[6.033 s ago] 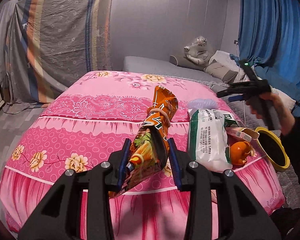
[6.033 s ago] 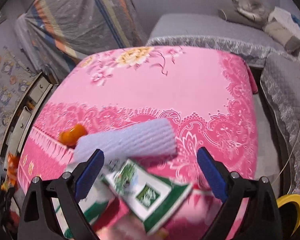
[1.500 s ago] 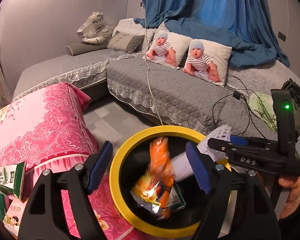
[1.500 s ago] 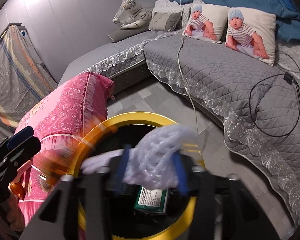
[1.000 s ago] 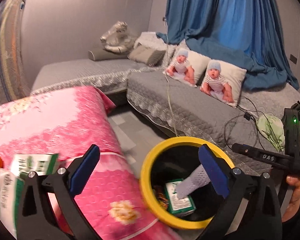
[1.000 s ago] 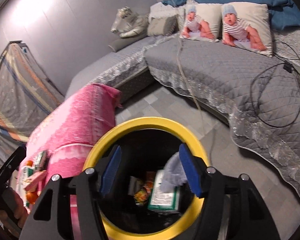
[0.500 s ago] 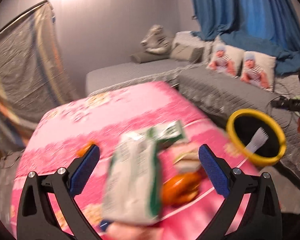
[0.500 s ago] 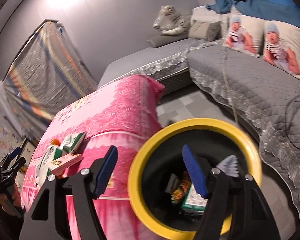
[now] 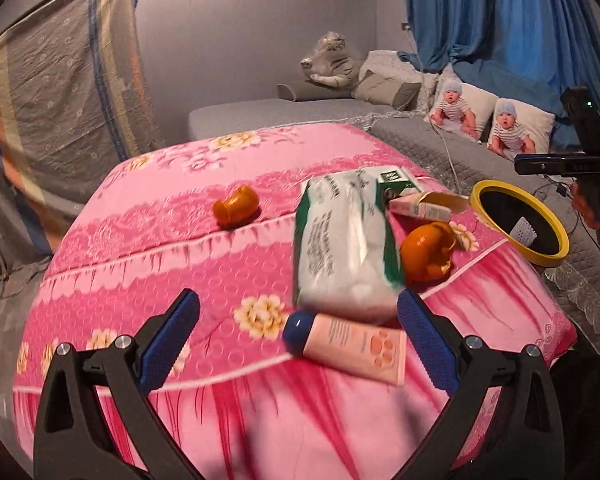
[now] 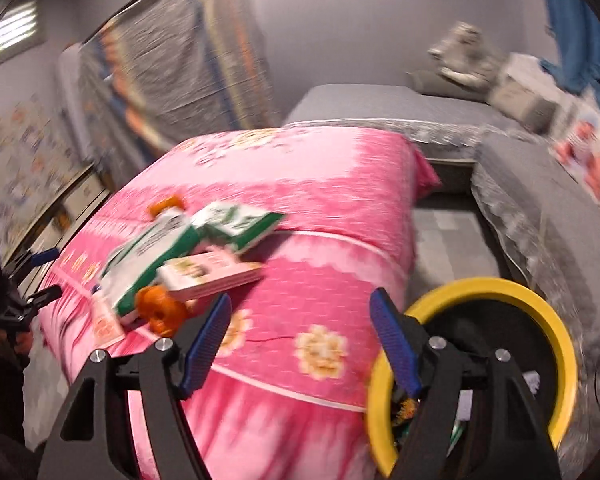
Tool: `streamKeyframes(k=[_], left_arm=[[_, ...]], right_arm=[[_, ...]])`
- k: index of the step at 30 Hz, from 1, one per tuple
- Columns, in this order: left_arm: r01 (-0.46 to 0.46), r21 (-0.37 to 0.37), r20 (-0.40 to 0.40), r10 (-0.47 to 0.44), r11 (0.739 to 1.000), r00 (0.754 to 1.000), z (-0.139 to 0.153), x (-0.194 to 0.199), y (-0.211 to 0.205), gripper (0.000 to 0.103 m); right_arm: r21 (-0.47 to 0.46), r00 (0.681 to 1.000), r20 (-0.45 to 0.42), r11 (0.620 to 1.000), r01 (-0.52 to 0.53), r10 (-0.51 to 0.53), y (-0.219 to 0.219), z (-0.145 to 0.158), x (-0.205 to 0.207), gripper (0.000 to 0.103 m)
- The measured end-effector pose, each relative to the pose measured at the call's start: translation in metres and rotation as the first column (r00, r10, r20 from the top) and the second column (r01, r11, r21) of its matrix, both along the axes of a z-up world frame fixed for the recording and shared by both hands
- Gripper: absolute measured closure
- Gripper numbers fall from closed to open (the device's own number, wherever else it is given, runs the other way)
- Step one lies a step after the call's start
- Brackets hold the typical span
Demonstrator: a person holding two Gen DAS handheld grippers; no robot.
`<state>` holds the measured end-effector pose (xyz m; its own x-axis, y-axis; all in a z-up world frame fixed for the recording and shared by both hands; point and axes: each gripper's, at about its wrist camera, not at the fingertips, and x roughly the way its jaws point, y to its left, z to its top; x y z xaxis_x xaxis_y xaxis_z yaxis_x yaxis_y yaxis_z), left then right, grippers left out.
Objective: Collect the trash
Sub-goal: 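Move both grippers back over the trash on the pink bed, then grasp the pink-white medicine box with the right gripper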
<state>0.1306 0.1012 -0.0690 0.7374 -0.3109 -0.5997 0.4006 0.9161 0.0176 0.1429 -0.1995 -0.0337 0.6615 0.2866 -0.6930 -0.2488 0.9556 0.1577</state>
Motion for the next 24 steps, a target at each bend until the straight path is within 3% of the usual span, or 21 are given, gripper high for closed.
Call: streamKeyframes(k=[5, 10, 16, 24], left_arm=[[-0.050, -0.096, 0.002, 0.050, 0.994, 0.999, -0.002, -0.017, 0.021, 0.008], [-0.066, -0.130, 0.018, 0.069, 0.989, 0.997, 0.000, -0.026, 0.024, 0.008], [-0.058, -0.135, 0.025, 0.062, 0.989, 0.998, -0.001, -0.032, 0.020, 0.008], [-0.040, -0.154, 0.028, 0.045, 0.987, 0.999, -0.001, -0.032, 0.016, 0.008]], right_arm=[[-0.025, 0.997, -0.009, 0.996, -0.081, 0.081, 0.041, -0.006, 0.003, 0.035], [-0.071, 0.994, -0.036, 0.992, -0.107, 0.105, 0.065, -0.015, 0.010, 0.035], [-0.197, 0.995, -0.038, 0.976, -0.096, 0.090, 0.084, -0.024, 0.013, 0.035], [-0.311, 0.990, -0.036, 0.940, -0.138, 0.134, 0.115, -0.030, 0.028, 0.055]])
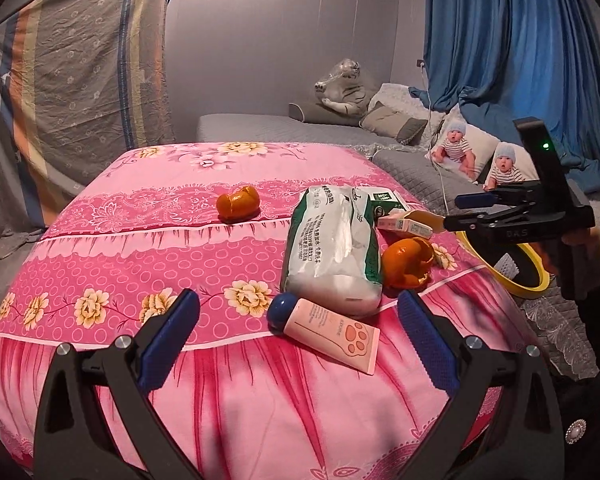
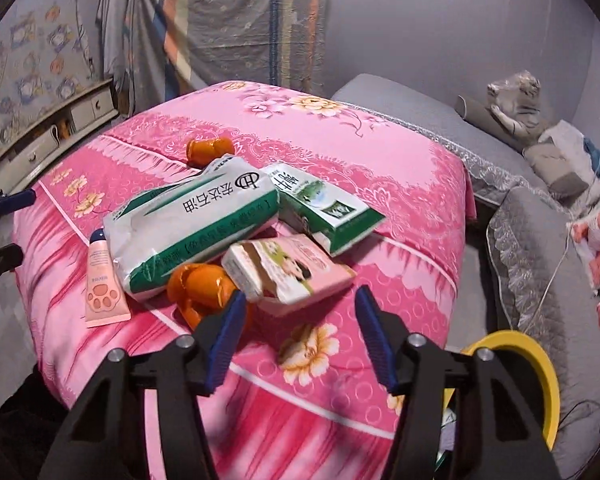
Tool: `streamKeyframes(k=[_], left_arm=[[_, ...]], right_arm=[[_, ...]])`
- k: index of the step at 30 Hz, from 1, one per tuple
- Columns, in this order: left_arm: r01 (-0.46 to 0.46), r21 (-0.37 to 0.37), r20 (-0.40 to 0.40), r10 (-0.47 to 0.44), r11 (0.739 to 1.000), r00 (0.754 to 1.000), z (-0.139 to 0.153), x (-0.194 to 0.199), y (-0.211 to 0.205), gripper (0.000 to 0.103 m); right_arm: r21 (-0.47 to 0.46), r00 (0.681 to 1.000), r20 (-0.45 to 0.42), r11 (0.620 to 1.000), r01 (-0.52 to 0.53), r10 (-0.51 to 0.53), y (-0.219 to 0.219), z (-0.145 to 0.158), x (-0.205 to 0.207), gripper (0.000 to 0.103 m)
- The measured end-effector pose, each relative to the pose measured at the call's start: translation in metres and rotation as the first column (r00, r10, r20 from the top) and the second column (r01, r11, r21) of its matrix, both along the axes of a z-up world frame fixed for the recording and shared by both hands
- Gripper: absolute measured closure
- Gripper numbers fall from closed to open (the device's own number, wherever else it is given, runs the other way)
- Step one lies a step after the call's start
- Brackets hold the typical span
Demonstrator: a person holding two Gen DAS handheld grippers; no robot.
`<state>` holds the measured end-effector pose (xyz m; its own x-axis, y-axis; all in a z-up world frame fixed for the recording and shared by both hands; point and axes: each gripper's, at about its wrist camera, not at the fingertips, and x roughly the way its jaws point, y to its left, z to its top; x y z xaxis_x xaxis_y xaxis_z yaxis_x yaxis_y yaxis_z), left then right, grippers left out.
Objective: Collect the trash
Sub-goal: 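Grasp the pink-white medicine box with the right gripper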
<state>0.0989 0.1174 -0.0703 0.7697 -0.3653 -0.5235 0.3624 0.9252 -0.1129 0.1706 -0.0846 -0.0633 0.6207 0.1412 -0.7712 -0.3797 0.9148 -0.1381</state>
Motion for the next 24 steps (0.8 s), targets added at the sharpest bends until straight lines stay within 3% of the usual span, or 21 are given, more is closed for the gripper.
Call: streamKeyframes(k=[2, 6, 8, 13, 17, 19, 24], left_arm=[[0.001, -0.005, -0.003, -0.001, 1.000, 1.000, 0.000, -0.001, 0.000, 0.008], [-0.005, 0.006, -0.001, 0.005, 1.000, 1.000, 0.001, -0.001, 0.001, 0.008], [-0.017, 0.010, -0.005, 0.017, 1.000, 1.000, 0.001, 0.000, 0.003, 0.008], [-0.039, 0.006, -0.026, 0.039, 0.999, 0.999, -0.001, 0.005, 0.007, 0.008], [-0.068, 0.020, -0.036, 0.069, 0.997, 0.997, -0.001, 0.011, 0.008, 0.008], [-0.086, 0.022, -0.047, 0.087, 0.996, 0.995, -0.002, 0.015, 0.009, 0.008], [-0.136, 0.037, -0.069, 0.139, 0.990, 0.988, -0.001, 0.028, 0.012, 0.008]], right_arm=[[-0.023, 1.000, -0.014, 1.000, 0.007, -0.007, 0.005, -0.004, 0.008, 0.061], [-0.034, 0.998, -0.062, 0.999, -0.011, 0.009, 0.011, -0.013, 0.022, 0.061], [-0.041, 0.997, -0.076, 0.999, -0.001, -0.002, 0.013, -0.018, 0.030, 0.068], [-0.015, 0.993, -0.120, 1.000, 0.023, -0.025, 0.011, -0.025, 0.041, 0.074], [0.005, 0.993, -0.117, 1.000, 0.024, -0.023, 0.008, -0.027, 0.041, 0.093], [0.015, 0.995, -0.092, 0.999, 0.038, -0.036, 0.002, -0.024, 0.039, 0.097], [0.109, 0.994, -0.088, 0.992, 0.069, -0.059, -0.023, -0.013, 0.036, 0.103]])
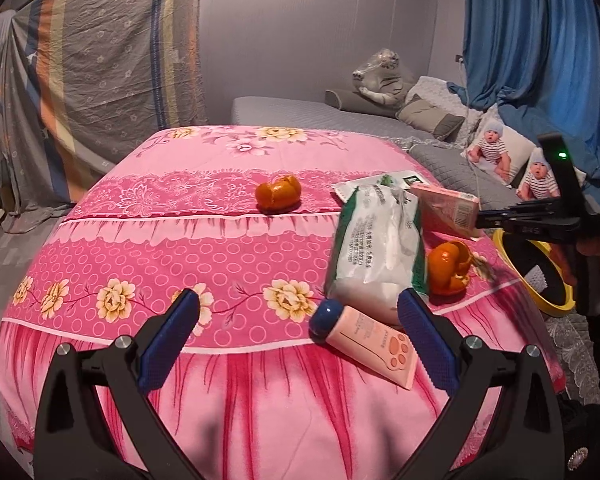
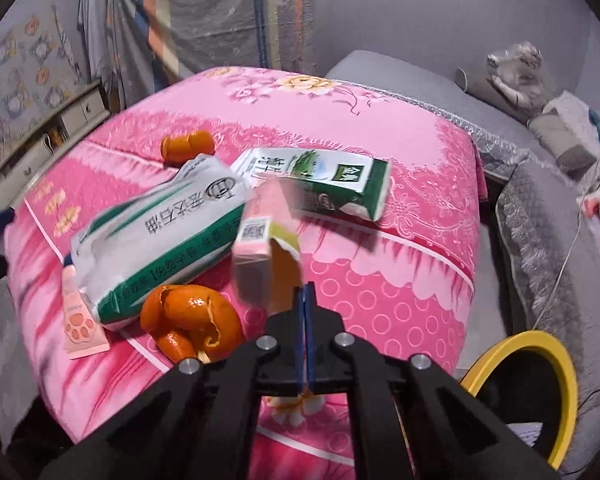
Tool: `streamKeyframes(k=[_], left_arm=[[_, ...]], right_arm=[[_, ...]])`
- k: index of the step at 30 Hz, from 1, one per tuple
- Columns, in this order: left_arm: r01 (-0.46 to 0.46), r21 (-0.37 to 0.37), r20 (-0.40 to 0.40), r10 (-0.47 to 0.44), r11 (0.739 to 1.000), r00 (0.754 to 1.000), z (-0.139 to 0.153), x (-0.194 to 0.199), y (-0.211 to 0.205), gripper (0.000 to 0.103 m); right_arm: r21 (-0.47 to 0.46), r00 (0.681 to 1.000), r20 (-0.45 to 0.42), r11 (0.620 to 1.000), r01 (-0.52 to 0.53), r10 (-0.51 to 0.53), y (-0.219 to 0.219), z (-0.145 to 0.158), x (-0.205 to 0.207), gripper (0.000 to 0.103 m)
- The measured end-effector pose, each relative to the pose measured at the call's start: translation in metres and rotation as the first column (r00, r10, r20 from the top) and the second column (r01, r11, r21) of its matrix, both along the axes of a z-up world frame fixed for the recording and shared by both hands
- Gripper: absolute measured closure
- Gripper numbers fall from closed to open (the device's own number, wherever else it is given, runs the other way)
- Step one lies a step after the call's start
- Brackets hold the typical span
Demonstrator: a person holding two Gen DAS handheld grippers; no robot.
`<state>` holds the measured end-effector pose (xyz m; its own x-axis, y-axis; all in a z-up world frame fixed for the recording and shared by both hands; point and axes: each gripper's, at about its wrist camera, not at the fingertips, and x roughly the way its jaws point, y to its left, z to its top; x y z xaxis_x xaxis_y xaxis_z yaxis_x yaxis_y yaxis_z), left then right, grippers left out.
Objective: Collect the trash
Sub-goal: 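Grasp the pink-white medicine box with the right gripper, then grasp the orange peel with the left gripper while the right holds the box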
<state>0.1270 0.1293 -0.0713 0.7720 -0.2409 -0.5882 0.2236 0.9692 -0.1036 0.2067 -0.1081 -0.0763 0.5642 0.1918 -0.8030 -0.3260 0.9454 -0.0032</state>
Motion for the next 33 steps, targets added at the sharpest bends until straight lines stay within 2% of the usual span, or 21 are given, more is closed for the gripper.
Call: streamKeyframes(k=[4, 9, 11, 13, 15, 18, 21, 25, 26, 28, 30, 33], left_arm=[[-0.028, 0.015, 0.006, 0.028, 0.999, 1.000, 0.005, 0.014, 0.001, 0.008], [0.014, 0.106, 0.043, -0.019, 0.994, 0.999, 0.018, 0.049, -0.005, 0.008], [0.098, 0.146, 0.054, -0.107, 0.984, 0.993, 0.021, 0.072, -0.011, 0.008], [0.204, 0.182, 0.044, -0.215, 0.962, 0.976, 0.019, 0.094, -0.018, 0.008], [0.311, 0.210, 0.027, -0.323, 0.927, 0.946, 0.014, 0.116, -0.024, 0.009], [0.404, 0.202, 0.000, -0.413, 0.892, 0.911, 0.007, 0.145, -0.030, 0.009], [0.427, 0.176, -0.036, -0.427, 0.887, 0.903, -0.004, 0.176, -0.032, 0.009], [0.405, 0.148, -0.087, -0.396, 0.902, 0.914, -0.025, 0.213, -0.034, 0.010], [0.399, 0.154, -0.093, -0.389, 0.904, 0.917, -0.029, 0.217, -0.036, 0.013], [0.391, 0.159, -0.119, -0.375, 0.907, 0.919, -0.038, 0.229, -0.039, 0.027], [0.385, 0.148, -0.131, -0.368, 0.911, 0.921, -0.043, 0.235, -0.038, 0.027], [0.383, 0.175, -0.133, -0.363, 0.907, 0.922, -0.047, 0.236, -0.041, 0.029]], right_arm=[[0.061, 0.999, 0.033, 0.998, -0.006, 0.004, -0.016, 0.015, -0.011, 0.103], [0.198, 0.998, 0.056, 0.980, -0.021, 0.010, -0.039, 0.034, -0.029, 0.103], [0.240, 0.998, 0.061, 0.971, -0.023, 0.008, -0.046, 0.039, -0.035, 0.102], [0.278, 0.998, 0.064, 0.960, -0.019, 0.001, -0.053, 0.042, -0.039, 0.102], [0.294, 0.997, 0.074, 0.956, -0.023, 0.001, -0.056, 0.044, -0.042, 0.102], [0.311, 0.996, 0.094, 0.950, -0.029, 0.000, -0.058, 0.045, -0.048, 0.102], [0.336, 0.995, 0.096, 0.942, -0.021, -0.012, -0.063, 0.046, -0.047, 0.102], [0.348, 0.996, 0.086, 0.937, -0.005, -0.027, -0.069, 0.044, -0.041, 0.102], [0.347, 0.996, 0.080, 0.938, -0.001, -0.028, -0.069, 0.043, -0.039, 0.102], [0.352, 0.997, 0.071, 0.936, 0.006, -0.033, -0.070, 0.040, -0.036, 0.102], [0.357, 0.997, 0.065, 0.934, 0.004, -0.029, -0.071, 0.038, -0.034, 0.102], [0.362, 0.998, 0.059, 0.932, 0.002, -0.025, -0.071, 0.036, -0.031, 0.102]])
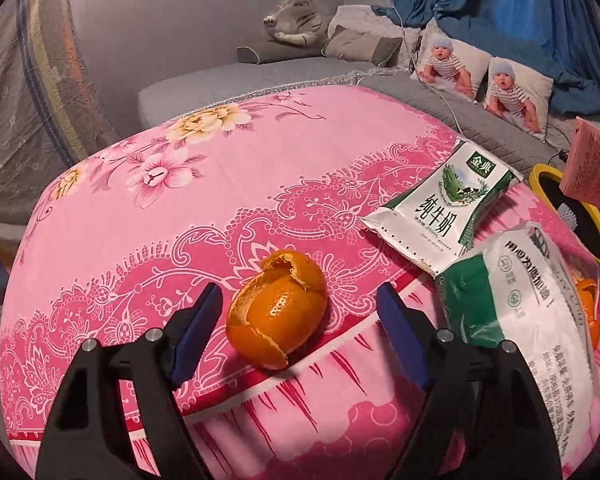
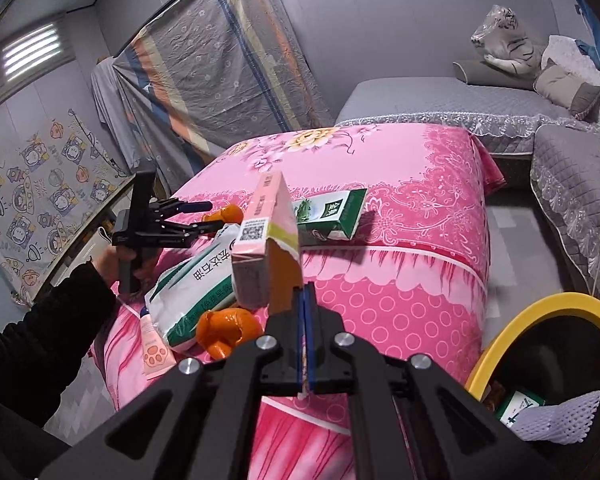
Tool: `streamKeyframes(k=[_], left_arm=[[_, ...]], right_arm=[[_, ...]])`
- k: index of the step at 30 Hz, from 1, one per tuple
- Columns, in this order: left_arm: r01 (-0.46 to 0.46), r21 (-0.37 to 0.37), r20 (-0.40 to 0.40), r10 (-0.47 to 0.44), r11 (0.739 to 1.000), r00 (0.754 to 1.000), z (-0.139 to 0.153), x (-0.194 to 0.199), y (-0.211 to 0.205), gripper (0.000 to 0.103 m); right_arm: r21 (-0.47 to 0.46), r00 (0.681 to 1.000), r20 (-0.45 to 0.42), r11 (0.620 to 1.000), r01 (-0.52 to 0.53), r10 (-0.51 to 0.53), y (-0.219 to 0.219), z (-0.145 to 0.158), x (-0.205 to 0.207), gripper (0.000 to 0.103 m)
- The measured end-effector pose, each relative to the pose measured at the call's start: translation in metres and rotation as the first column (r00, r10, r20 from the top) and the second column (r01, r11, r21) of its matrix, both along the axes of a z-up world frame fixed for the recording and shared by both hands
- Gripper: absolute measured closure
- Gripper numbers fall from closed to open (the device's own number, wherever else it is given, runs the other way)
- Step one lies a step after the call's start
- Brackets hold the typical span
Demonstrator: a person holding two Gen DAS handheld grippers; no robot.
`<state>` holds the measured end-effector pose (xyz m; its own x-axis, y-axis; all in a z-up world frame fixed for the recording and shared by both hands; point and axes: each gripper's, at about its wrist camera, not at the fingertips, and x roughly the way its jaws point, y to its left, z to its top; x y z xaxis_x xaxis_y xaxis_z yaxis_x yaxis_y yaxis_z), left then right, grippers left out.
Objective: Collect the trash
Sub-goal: 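Grasp the orange peel with the left gripper while the right holds the box, then carry the orange peel and medicine box with both grippers over the yellow bin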
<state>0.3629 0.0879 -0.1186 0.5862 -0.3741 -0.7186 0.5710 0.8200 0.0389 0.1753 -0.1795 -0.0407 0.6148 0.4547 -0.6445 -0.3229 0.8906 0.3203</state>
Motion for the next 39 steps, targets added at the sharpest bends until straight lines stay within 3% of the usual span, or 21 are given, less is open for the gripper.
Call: streamKeyframes(k=[5, 8, 13, 21, 26, 33, 37, 39], left_arm=[[-0.021, 0.043, -0.035, 0.023, 0.999, 0.999, -0.010, 0.010, 0.000, 0.038], [-0.038, 0.067, -0.046, 0.041, 0.997, 0.998, -0.014, 0.015, -0.002, 0.050], [-0.053, 0.052, -0.039, 0.055, 0.997, 0.998, -0.008, 0.016, 0.000, 0.066], [-0.116, -0.025, 0.046, 0.117, 0.993, 0.992, 0.033, -0.024, 0.016, 0.069], [-0.253, -0.117, 0.143, 0.269, 0.960, 0.953, 0.076, -0.075, 0.031, 0.069], [-0.413, -0.176, 0.230, 0.445, 0.894, 0.866, 0.123, -0.162, 0.014, 0.069], [-0.400, -0.227, 0.240, 0.449, 0.888, 0.861, 0.139, -0.198, -0.007, 0.068], [-0.373, -0.245, 0.237, 0.428, 0.895, 0.872, 0.145, -0.208, -0.019, 0.068]], right_arm=[[0.016, 1.000, -0.005, 1.000, 0.000, 0.000, -0.002, -0.002, 0.001, 0.102], [0.019, 1.000, -0.003, 1.000, 0.006, -0.006, -0.003, -0.001, 0.000, 0.102], [0.025, 1.000, 0.005, 1.000, 0.011, -0.011, -0.005, 0.003, -0.004, 0.102], [0.043, 1.000, 0.017, 0.999, -0.021, 0.020, 0.002, 0.012, -0.016, 0.102], [0.057, 0.998, 0.021, 0.997, -0.060, 0.059, 0.014, 0.017, -0.022, 0.102], [0.071, 0.994, 0.032, 0.992, -0.107, 0.105, 0.032, 0.024, -0.028, 0.102], [0.082, 0.994, 0.039, 0.991, -0.108, 0.105, 0.034, 0.028, -0.032, 0.102], [0.084, 0.994, 0.045, 0.991, -0.104, 0.101, 0.032, 0.031, -0.036, 0.102]])
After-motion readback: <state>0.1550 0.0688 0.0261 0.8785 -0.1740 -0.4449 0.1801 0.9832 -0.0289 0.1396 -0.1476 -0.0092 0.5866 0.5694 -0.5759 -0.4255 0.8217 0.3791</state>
